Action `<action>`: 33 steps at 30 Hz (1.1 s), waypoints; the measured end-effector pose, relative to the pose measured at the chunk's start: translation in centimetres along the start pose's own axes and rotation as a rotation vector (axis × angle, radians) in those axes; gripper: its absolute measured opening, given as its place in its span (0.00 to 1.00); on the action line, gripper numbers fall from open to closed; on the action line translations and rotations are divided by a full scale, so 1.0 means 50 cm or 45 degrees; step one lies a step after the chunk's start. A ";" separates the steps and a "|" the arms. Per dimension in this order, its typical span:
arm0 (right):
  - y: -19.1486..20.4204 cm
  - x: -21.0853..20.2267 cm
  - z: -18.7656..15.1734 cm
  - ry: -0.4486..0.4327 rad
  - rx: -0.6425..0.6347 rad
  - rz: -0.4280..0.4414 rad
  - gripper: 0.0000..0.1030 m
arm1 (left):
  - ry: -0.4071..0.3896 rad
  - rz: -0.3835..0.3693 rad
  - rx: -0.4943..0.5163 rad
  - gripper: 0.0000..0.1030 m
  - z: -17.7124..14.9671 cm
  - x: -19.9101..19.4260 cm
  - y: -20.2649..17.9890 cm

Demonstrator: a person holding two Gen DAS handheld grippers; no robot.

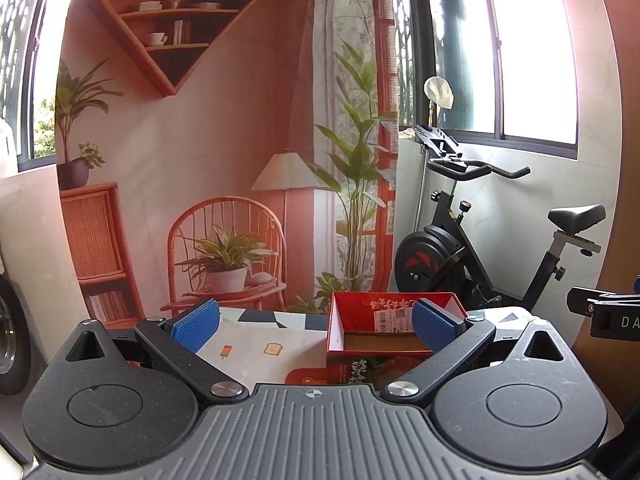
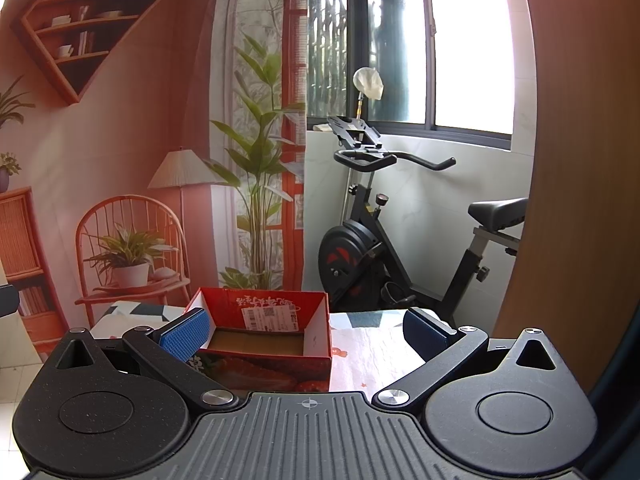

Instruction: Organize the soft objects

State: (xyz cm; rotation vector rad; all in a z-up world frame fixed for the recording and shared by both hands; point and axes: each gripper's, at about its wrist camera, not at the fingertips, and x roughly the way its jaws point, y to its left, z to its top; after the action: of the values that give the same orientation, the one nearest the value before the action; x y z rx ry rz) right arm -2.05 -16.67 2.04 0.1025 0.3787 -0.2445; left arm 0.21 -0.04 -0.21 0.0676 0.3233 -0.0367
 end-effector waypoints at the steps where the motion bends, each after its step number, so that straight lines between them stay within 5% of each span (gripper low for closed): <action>1: 0.000 0.000 0.000 0.001 0.000 0.001 1.00 | 0.000 0.000 0.000 1.00 0.000 0.000 0.000; 27: -0.009 0.019 -0.014 0.009 0.014 0.006 1.00 | 0.002 -0.009 -0.007 1.00 -0.004 0.006 0.002; 33: -0.014 0.030 -0.023 0.004 0.044 0.098 1.00 | 0.017 0.012 -0.024 1.00 -0.021 0.028 0.011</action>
State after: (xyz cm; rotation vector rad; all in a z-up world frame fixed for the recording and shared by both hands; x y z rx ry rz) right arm -1.30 -17.52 0.39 0.1513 0.3729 -0.1754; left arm 1.21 0.55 -1.60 0.0506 0.3367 -0.0236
